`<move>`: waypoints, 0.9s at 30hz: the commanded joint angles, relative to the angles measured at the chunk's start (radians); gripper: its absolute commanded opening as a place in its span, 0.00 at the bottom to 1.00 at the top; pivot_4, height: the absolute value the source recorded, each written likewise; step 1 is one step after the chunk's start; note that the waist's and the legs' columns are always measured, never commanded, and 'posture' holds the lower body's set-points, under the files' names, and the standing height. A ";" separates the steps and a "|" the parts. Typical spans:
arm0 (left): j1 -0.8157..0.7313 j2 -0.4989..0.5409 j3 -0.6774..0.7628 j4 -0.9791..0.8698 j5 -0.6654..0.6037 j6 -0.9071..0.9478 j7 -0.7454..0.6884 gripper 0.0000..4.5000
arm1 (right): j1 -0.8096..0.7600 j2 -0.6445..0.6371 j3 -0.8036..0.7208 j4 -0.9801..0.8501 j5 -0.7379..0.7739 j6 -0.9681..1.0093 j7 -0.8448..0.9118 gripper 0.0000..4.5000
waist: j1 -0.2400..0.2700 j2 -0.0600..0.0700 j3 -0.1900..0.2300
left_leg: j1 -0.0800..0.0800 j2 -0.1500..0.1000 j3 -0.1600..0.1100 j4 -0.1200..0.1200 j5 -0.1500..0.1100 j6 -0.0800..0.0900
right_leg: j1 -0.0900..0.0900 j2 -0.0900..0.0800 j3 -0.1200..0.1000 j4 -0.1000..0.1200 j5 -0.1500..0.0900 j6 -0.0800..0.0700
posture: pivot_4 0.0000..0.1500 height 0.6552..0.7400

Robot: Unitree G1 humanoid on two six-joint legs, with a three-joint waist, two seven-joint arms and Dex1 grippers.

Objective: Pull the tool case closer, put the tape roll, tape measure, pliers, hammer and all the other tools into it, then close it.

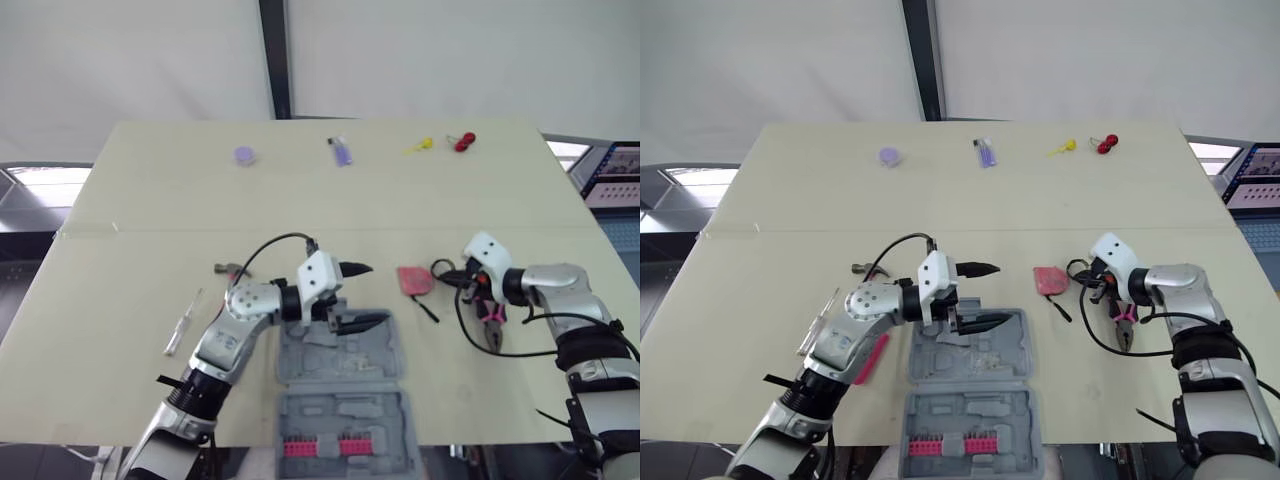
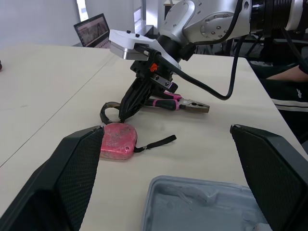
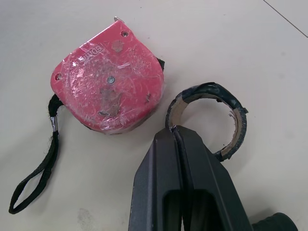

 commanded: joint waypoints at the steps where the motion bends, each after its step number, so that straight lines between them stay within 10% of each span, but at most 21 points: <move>1: 0.001 -0.004 -0.003 -0.042 0.002 -0.004 0.005 1.00 | -0.012 -0.002 -0.012 0.003 0.001 -0.010 -0.003 0.01 | 0.000 0.000 0.000 | 0.000 0.000 0.000 0.000 0.000 0.000 | 0.000 0.000 0.000 0.000 0.000 0.000 | 1.00 1.00; 9: -0.004 -0.004 -0.003 -0.041 0.003 -0.005 0.003 1.00 | -0.012 -0.011 -0.020 -0.021 0.016 -0.006 0.017 0.01 | 0.000 0.000 0.000 | 0.000 0.000 0.000 0.000 0.000 0.000 | 0.000 0.000 0.000 0.000 0.000 0.000 | 1.00 1.00; 15: -0.009 -0.005 -0.003 -0.040 0.001 -0.003 0.000 1.00 | -0.028 -0.007 -0.034 -0.034 0.038 0.006 0.025 0.51 | 0.000 0.000 0.000 | 0.000 0.000 0.000 0.000 0.000 0.000 | 0.000 0.000 0.000 0.000 0.000 0.000 | 1.00 1.00; 27: -0.009 -0.009 -0.005 -0.041 0.002 -0.002 0.001 1.00 | -0.038 0.003 -0.012 0.026 0.005 -0.030 0.013 0.51 | 0.000 0.000 0.000 | 0.000 0.000 0.000 0.000 0.000 0.000 | 0.000 0.000 0.000 0.000 0.000 0.000 | 1.00 1.00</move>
